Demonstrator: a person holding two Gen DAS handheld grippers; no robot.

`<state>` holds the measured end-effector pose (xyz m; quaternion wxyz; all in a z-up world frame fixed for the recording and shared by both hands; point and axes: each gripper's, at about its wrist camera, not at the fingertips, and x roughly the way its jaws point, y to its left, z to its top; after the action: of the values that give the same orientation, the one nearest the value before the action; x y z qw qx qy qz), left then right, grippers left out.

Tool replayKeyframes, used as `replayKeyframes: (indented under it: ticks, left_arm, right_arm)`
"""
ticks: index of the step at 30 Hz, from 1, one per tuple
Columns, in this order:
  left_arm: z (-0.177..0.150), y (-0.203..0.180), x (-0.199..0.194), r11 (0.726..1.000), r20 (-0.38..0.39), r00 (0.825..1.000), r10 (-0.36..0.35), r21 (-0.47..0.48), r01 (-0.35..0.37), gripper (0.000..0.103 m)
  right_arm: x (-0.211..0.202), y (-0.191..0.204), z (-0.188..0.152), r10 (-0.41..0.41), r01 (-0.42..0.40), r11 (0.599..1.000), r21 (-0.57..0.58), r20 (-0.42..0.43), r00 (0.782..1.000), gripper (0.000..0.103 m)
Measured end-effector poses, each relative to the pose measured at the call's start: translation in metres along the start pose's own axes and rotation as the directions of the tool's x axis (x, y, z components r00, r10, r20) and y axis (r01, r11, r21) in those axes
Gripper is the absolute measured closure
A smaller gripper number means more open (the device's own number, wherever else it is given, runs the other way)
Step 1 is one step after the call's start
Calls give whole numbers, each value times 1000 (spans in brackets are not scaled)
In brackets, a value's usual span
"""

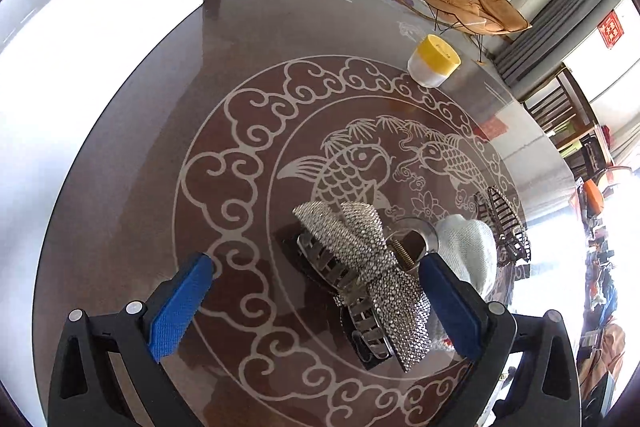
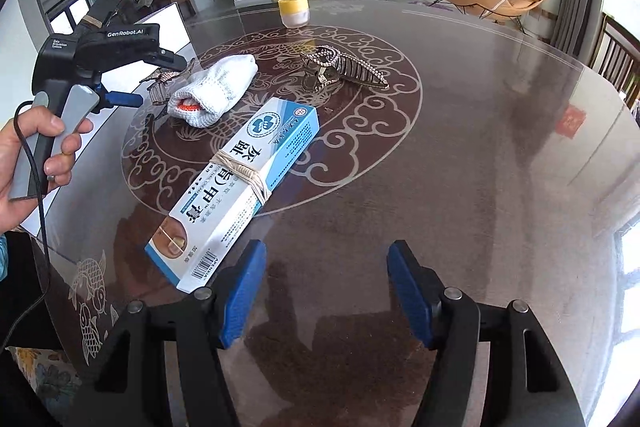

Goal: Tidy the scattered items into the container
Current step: 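Grasp the rhinestone bow hair clip with the left gripper while the right gripper returns to the box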

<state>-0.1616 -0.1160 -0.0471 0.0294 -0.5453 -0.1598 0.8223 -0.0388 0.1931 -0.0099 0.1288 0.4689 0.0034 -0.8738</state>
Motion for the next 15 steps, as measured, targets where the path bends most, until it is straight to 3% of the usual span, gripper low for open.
replayKeyframes:
  ticks: [4, 8, 10, 12, 14, 15]
  left_arm:
    - [-37, 45, -46, 989, 54, 989, 141, -41, -139, 0]
    - [-48, 61, -72, 993, 116, 987, 115, -18, -114, 0]
    - [-42, 48, -71, 995, 110, 993, 50, 82, -59, 0]
    - [-37, 30, -63, 976, 86, 995, 58, 207, -74, 0]
    - [-39, 24, -62, 969, 110, 984, 138, 188, -157, 0]
    - [-39, 25, -61, 982, 106, 988, 108, 141, -122, 0]
  right_arm:
    - [-1, -9, 2, 41, -41, 998, 55, 0, 999, 38]
    - [-3, -11, 3, 87, -85, 992, 96, -9, 996, 38]
    - [-4, -10, 2, 104, -103, 989, 105, -9, 995, 38]
    - [-5, -8, 0, 101, -100, 990, 101, -7, 995, 38]
    - [-5, -6, -2, 94, -93, 991, 91, -5, 996, 38]
    - [-5, -6, -2, 91, -90, 992, 86, -4, 996, 38]
